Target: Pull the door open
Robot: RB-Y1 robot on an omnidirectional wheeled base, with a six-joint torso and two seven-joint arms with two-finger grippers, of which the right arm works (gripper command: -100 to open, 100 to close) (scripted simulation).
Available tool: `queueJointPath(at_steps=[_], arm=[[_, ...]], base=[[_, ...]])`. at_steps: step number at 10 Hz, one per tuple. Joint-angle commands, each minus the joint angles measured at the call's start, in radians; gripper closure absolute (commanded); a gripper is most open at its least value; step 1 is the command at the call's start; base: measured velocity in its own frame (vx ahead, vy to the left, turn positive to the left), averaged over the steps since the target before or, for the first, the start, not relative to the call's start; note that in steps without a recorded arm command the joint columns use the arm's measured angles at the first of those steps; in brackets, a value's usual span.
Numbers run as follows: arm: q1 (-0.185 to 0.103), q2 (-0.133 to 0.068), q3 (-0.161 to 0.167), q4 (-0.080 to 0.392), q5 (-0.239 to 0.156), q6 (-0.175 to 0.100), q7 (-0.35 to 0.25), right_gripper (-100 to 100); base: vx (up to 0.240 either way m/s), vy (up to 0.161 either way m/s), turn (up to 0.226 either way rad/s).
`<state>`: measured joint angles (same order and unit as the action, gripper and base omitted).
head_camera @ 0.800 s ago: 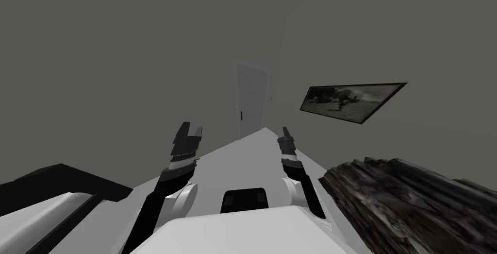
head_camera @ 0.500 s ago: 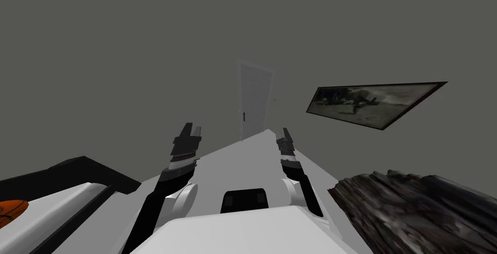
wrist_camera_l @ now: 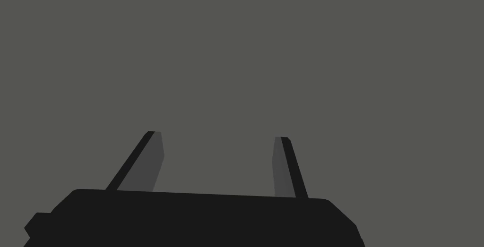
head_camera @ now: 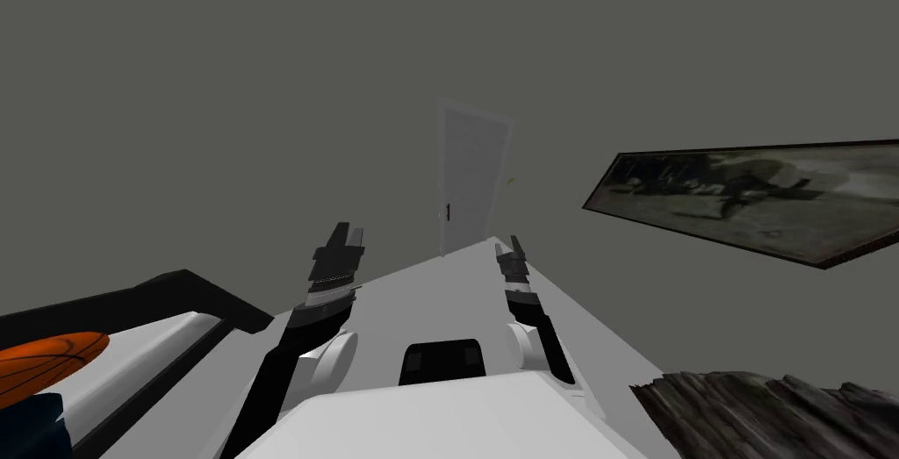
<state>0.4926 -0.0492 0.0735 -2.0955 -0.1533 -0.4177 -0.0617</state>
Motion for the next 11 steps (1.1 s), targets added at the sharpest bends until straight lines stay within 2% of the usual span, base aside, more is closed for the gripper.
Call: queueJointPath(at_steps=[1,11], arm=[[-0.004,-0.009,0.0,0.029,-0.019,-0.015,-0.036,-100],[-0.038,-0.037,0.005,0.193,-0.119,-0.086,-0.21,-100]], base=[[0.128,-0.034,0.176],[0.094,-0.028,0.141]])
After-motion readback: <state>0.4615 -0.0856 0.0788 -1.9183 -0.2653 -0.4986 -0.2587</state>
